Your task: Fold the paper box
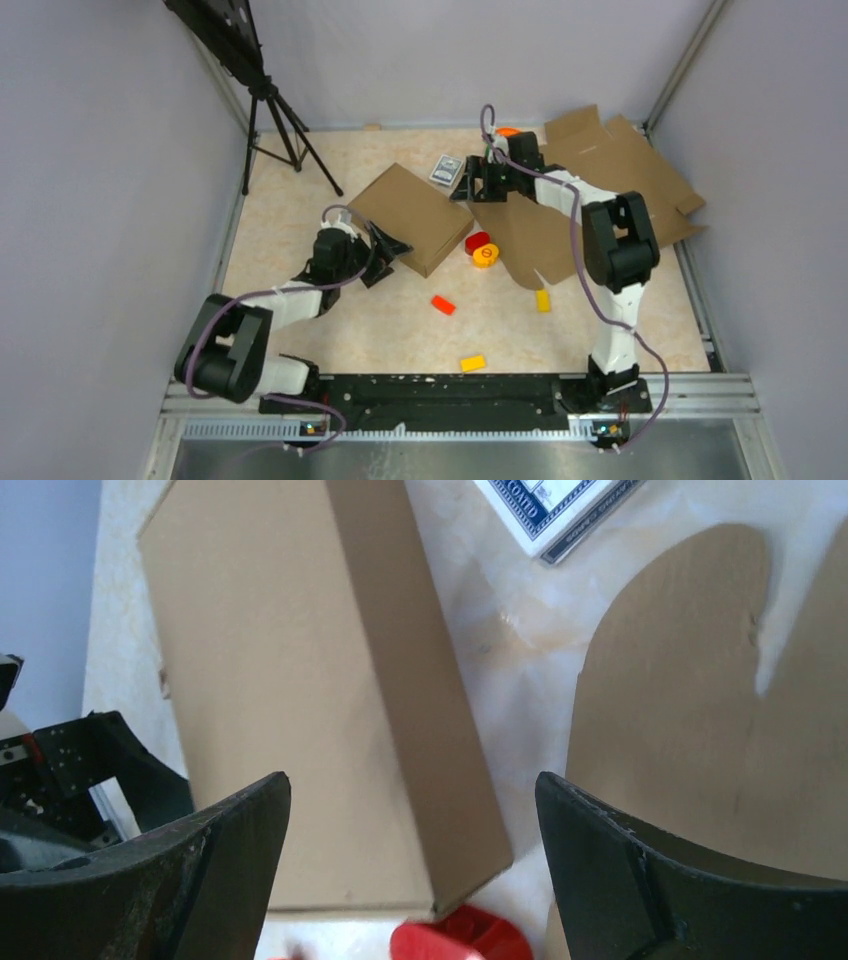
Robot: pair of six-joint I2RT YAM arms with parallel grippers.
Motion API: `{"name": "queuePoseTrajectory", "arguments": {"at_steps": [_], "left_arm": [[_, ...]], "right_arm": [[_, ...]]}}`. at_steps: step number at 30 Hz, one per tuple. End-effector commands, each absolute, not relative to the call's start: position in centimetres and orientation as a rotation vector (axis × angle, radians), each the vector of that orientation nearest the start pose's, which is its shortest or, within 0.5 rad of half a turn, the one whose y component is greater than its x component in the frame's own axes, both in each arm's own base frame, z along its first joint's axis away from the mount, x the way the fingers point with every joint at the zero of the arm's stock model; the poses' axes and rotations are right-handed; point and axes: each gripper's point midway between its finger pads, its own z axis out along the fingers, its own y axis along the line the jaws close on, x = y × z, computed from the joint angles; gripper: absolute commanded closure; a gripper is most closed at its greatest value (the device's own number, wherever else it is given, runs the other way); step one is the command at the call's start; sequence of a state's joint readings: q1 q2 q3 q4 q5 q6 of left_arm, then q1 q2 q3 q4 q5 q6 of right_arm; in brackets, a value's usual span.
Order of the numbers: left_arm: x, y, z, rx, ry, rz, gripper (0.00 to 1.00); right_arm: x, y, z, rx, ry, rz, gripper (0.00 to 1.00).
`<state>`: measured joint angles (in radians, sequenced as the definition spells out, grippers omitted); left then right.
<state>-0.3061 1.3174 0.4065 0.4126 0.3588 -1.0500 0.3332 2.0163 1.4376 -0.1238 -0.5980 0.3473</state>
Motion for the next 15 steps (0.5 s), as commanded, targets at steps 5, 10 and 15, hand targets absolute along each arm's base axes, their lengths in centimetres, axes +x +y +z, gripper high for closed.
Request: {"name": "queuePoseTrajectory", "arguments": {"at_steps": [5,10,15], "left_arm": [[33.4,-20.8,10.0,-0.548,2.096,-1.208,0.02],[34.3,-21.5,9.0,-0.527,2.119,-1.227,0.09],[35.5,-22.0,9.4,-0.466,2.092,-1.27,0.17]], "right_arm": [[45.4,31.3,8.7,-0.486,2.32,1.127,0.14],[44.5,32.5,8.0,-0.527,2.318,1.228,0.22],[43.1,33.6,8.6,-0.56,2.304,1.335,0.38]]}}
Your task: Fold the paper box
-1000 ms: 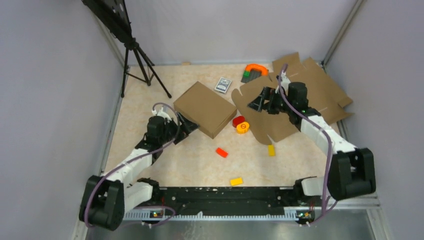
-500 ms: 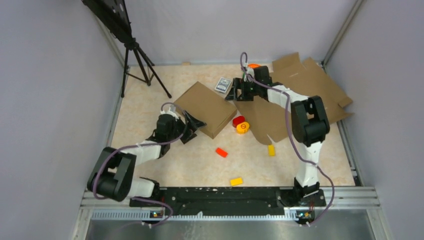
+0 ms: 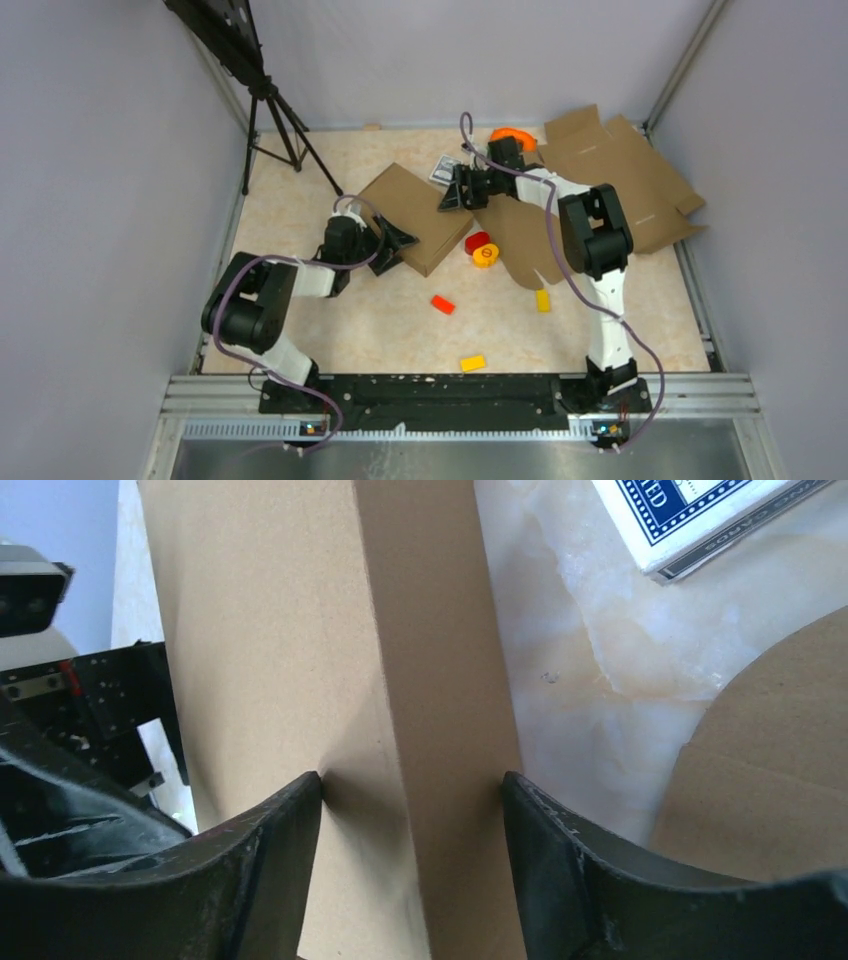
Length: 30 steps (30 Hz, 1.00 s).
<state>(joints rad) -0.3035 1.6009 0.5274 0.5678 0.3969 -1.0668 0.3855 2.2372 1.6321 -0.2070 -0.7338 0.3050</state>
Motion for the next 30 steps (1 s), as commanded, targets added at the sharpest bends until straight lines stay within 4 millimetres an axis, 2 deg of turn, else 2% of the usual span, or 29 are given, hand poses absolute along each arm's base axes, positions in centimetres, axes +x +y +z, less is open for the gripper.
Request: {"name": "queuePoseTrajectory", "arguments": {"at_steps": [1,9,17,25,27,30], "left_arm": [[35.6,-22.0,9.8,-0.443,2.083,-1.268,0.18],[36.5,-21.7,14.4,-0.257,2.043,-1.165,0.16],[36.3,-21.2,18.8,-0.21,1.969,-1.175,0.14],[34.9,-19.5,21.1,-0.23,1.964,-1.208,0.16],[34.3,-18.6,21.9,-0.242,1.954,-1.197,0.16],[32.9,-16.1,21.8,-0.291,2.01,-1.107,0.15]], "right_arm": [[43.0,33.6,8.7,-0.559,2.302,1.337,0.39],[42.1,34.0,11.7,-0.539,2.24,1.406,0.46],[39.9,34.9,15.1,-0.541,2.176,1.472,0.47],[37.4,37.9,18.6,-0.591,2.088,1.512,0.48],[36.6,38.9,19.3,-0.605,2.073,1.525,0.48],[35.1,40.8,20.2,-0.631,2.051,1.544,0.48]]}}
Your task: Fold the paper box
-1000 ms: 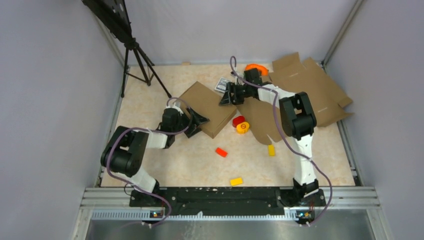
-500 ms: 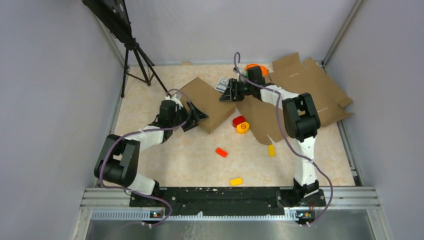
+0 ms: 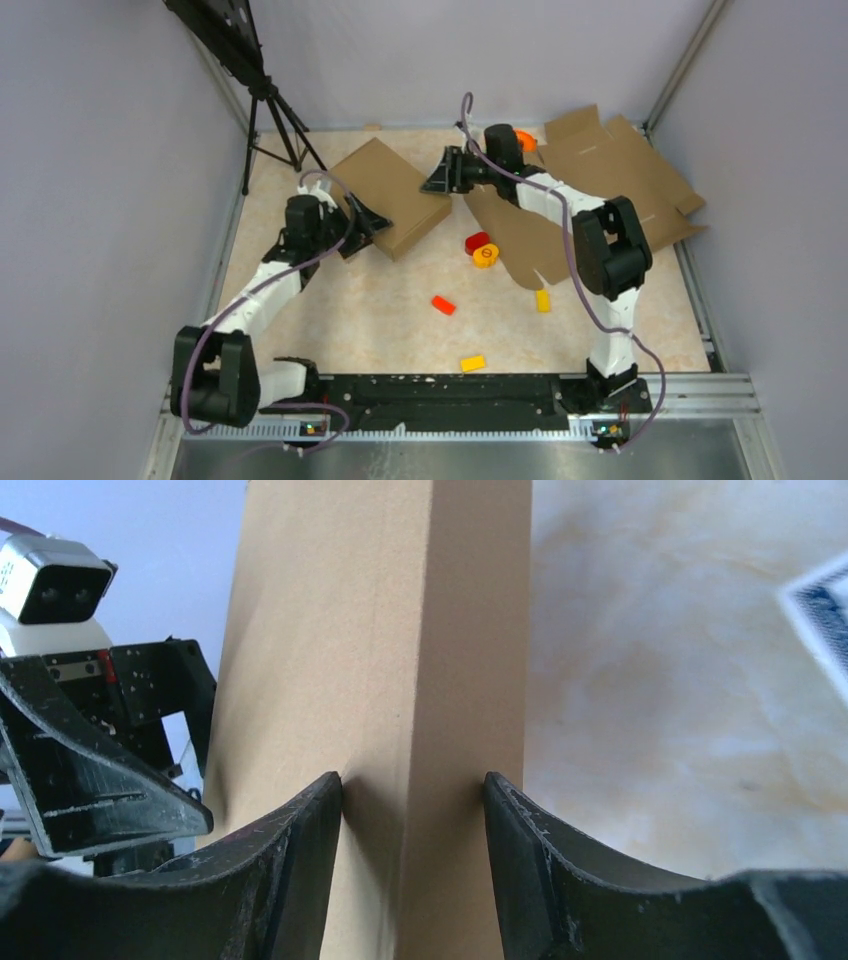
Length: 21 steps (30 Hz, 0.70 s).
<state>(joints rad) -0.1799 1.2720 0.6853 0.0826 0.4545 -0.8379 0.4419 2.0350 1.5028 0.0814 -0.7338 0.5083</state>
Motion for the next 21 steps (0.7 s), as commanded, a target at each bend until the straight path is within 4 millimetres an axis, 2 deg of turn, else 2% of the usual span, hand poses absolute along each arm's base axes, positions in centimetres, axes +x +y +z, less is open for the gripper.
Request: {"name": "queuePoseTrajectory", "arguments": {"at_steps": [1,5,8,12,15,19,21], "left_arm": [[32.4,-14.6,21.5,-0.342,2.037,-1.057,0.15],[30.3,-8.6,19.7,-0.506,2.121,-0.816,0.15],[28.4,-4.8,18.6,-0.605,2.134,-0.596,0.12],[25.6,0.6,16.9,-0.799,2.16,-0.302,0.08],[24.7,4.7,16.6,-0.901,2.12,-0.097,0.04],[24.3,7.2,16.0,-1.028,2.099,0.04,0.02],[23.6,8.6,16.0,-1.075,2.109,0.148,0.02]], "right_arm": [[34.6,41.5,20.4,-0.633,2.049,1.551,0.48],[32.4,45.7,20.6,-0.658,2.04,1.568,0.49],[31.0,49.5,20.5,-0.694,2.033,1.551,0.49],[29.6,54.2,20.8,-0.647,1.984,1.628,0.5],[28.6,57.2,20.8,-0.622,1.952,1.653,0.51],[26.6,60.9,19.1,-0.645,1.966,1.65,0.45],[26.2,61.5,18.2,-0.645,1.988,1.645,0.39]]}}
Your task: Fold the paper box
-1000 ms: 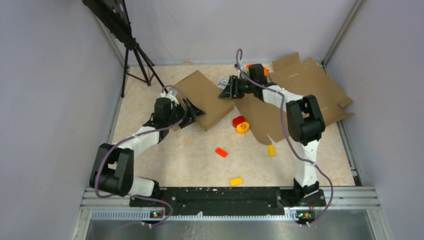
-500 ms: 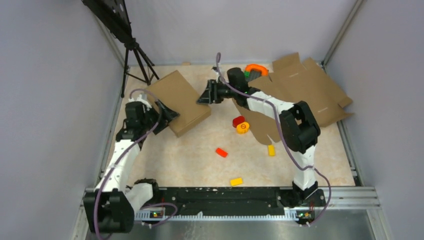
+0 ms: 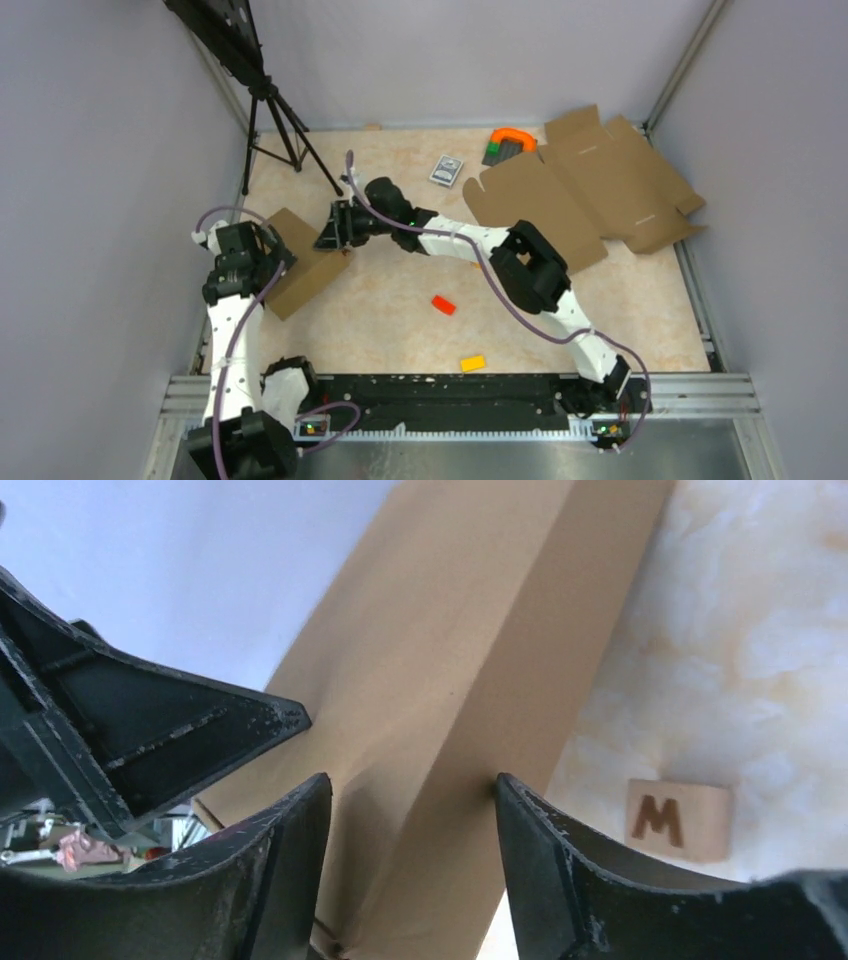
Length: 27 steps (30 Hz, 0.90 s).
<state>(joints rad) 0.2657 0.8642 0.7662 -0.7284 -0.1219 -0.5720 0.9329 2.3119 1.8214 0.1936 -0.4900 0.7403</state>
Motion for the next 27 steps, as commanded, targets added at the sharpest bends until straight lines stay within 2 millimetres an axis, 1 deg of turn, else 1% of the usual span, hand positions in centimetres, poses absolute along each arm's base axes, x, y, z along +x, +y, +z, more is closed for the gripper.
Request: {"name": "queuePoseTrajectory", "arguments": {"at_steps": [1,3,4,5,6,8,10,11,12,13,14,15,16,18,20,21,23,25,27], "left_arm": [[23.0,9.6,16.4,-1.099,2.101,0.23,0.02],[20.7,12.9,17.7,-1.226,1.994,0.489,0.01],[19.5,14.1,18.4,-1.293,1.939,0.596,0.01],[19.0,14.6,19.1,-1.304,1.922,0.645,0.01],[19.3,14.7,19.6,-1.291,1.924,0.645,0.01],[19.9,14.4,19.9,-1.29,1.935,0.608,0.01],[20.1,13.9,20.2,-1.29,1.948,0.567,0.01],[20.7,13.2,20.3,-1.263,1.973,0.5,0.01],[22.1,11.4,20.2,-1.127,2.067,0.362,0.01],[23.7,8.8,20.5,-0.951,2.132,0.175,0.02],[24.7,5.9,20.4,-0.805,2.177,-0.013,0.01],[25.0,3.2,20.6,-0.719,2.189,-0.184,0.01],[24.6,1.5,20.4,-0.717,2.197,-0.273,0.02],[23.9,-1.4,19.9,-0.747,2.194,-0.42,0.04],[23.7,-4.7,19.3,-0.736,2.182,-0.566,0.05],[23.6,-6.3,18.9,-0.713,2.189,-0.613,0.05],[23.6,-9.2,17.3,-0.674,2.234,-0.678,0.05],[23.5,-11.9,15.5,-0.628,2.303,-0.727,0.05],[23.7,-13.8,13.9,-0.58,2.371,-0.734,0.05]], "right_arm": [[26.4,61.5,17.8,-0.635,1.998,1.635,0.36],[26.7,61.3,17.2,-0.632,2.015,1.597,0.3],[26.8,61.1,16.9,-0.634,2.028,1.57,0.27],[26.9,60.8,16.7,-0.636,2.041,1.55,0.25],[26.8,60.6,16.7,-0.639,2.043,1.539,0.23],[26.8,59.9,17.0,-0.646,2.04,1.518,0.2],[27.2,58.7,17.7,-0.634,2.024,1.493,0.19],[27.4,58.0,17.9,-0.63,2.023,1.486,0.19],[27.5,57.2,18.4,-0.629,2.012,1.491,0.19],[27.8,56.3,18.9,-0.623,1.999,1.492,0.19],[27.8,55.2,20.0,-0.622,1.978,1.495,0.19],[28.1,54.2,20.0,-0.619,1.979,1.483,0.2],[28.3,53.0,20.8,-0.617,1.963,1.466,0.2],[28.8,50.4,21.3,-0.6,1.963,1.41,0.2],[29.4,47.5,21.5,-0.568,1.968,1.348,0.2],[29.6,45.9,21.0,-0.545,1.986,1.317,0.2],[30.3,42.9,21.0,-0.482,2.006,1.263,0.21],[30.8,39.8,21.6,-0.427,1.994,1.215,0.22],[31.3,36.9,22.3,-0.381,1.974,1.137,0.23]]}}
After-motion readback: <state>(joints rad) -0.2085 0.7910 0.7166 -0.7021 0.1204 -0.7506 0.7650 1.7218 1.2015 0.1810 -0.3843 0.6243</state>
